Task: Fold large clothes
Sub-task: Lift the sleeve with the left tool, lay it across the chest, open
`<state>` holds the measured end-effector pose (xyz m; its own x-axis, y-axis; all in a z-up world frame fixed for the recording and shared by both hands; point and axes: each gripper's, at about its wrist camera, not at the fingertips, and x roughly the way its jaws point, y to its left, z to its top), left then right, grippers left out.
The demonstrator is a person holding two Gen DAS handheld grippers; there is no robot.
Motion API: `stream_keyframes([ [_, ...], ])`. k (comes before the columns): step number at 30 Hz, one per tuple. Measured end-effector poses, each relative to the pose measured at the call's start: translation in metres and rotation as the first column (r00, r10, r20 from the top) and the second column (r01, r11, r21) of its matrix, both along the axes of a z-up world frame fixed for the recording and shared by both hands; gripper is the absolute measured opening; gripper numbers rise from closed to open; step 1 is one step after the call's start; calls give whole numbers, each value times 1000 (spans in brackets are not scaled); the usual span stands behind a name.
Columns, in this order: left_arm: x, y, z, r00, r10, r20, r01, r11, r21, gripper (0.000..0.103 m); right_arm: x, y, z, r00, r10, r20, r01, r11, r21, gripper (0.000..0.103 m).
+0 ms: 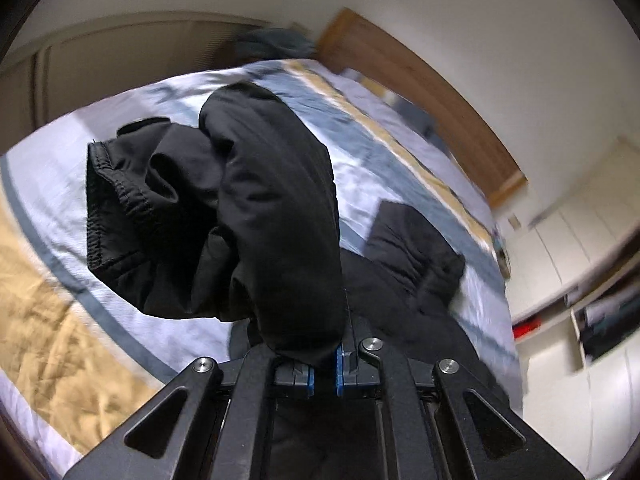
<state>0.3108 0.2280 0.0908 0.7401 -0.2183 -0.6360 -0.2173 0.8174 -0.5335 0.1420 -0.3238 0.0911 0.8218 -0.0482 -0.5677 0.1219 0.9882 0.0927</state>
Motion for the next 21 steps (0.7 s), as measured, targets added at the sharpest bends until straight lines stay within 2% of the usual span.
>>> stream_keyframes([
  [5,-3,-50,3,996,-93,-15,94,995,41,6,-25,-17,6,999,-19,27,19,1000,17,67],
  [12,-8,-121,-18,971,-217,-102,227,968,108,6,-55,-40,7,998,-51,42,50,998,46,67],
  [16,-14,-154,-40,944,-279,-176,309,935,174,6,-70,-51,6,996,-72,44,69,996,58,67],
  [21,-26,-183,-73,910,-317,-268,389,876,283,7,-77,-60,2,995,-89,39,86,994,65,67],
])
